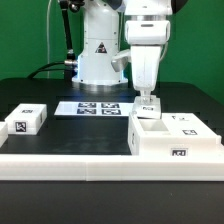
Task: Assemble cabinet
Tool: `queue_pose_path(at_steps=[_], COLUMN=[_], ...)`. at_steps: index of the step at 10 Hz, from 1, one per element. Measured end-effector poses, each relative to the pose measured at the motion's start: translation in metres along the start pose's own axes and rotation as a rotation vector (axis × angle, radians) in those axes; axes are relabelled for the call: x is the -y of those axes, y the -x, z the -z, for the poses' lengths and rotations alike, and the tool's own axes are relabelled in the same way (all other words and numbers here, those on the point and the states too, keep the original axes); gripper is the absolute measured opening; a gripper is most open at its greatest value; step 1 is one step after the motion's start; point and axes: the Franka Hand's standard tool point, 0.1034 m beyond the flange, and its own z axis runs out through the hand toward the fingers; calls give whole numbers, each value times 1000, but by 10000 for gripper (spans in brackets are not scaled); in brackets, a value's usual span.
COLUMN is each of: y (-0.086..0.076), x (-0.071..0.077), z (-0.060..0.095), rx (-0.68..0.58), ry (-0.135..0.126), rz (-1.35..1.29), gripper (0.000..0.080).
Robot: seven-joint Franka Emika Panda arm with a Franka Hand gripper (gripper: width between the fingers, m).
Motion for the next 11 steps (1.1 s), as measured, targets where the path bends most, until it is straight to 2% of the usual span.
queue_pose_path(at_steps=[4,11], y=[0,0], x=[-1,-15], z=[0,-1], rx=[0,-9], ry=[1,11], rz=[1,40], gripper=[71,71])
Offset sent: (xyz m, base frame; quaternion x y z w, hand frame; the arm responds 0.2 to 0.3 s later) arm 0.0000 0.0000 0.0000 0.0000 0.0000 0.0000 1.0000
